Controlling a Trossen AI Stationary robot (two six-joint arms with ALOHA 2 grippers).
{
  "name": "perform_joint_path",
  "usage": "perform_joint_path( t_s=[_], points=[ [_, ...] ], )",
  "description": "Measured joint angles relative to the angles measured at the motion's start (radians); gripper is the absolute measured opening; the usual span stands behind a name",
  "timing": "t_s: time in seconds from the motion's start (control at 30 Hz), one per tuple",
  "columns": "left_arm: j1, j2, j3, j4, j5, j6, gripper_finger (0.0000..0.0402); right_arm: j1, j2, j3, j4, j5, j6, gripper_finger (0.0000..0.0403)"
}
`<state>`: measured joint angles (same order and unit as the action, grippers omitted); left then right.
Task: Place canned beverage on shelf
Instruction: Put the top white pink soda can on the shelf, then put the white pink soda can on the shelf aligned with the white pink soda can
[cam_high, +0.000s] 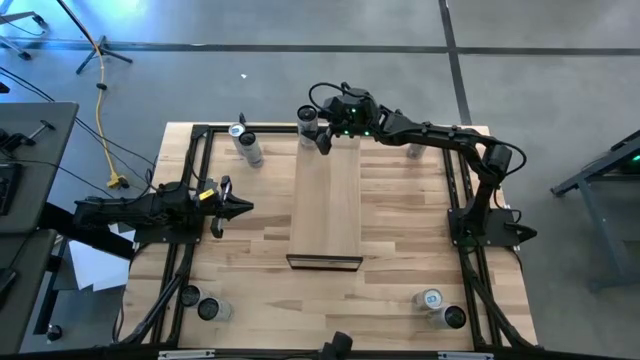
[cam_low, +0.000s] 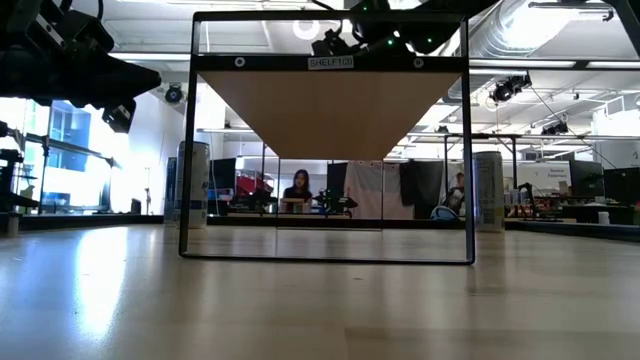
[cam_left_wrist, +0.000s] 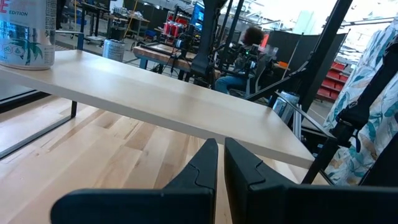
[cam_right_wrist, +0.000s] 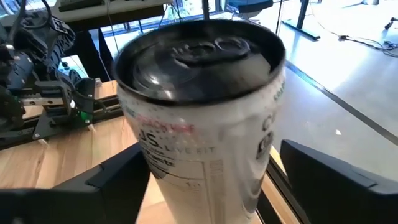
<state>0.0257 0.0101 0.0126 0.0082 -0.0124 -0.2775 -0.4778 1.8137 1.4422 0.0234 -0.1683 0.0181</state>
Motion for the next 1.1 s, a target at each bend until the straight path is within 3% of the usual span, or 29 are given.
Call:
perform_joint_path(
  t_s=[0.17, 0.63, 1.1],
  points=[
    [0.000, 0.000, 0.000, 0.000, 0.000, 0.000, 0.0003, 0.000, 0.000, 0.000, -0.032, 0.000, 0.002, 0.0395],
    [0.000, 0.000, 0.000, 0.000, 0.000, 0.000, 0.0003, 0.000, -0.037, 0.000, -0.140, -0.015, 0.001, 0.0394],
    [0.000, 0.000, 0.000, 0.000, 0.000, 0.000, 0.0003, -0.001, -0.272, 0.000, -0.649, -0.050, -0.094, 0.0394]
  ],
)
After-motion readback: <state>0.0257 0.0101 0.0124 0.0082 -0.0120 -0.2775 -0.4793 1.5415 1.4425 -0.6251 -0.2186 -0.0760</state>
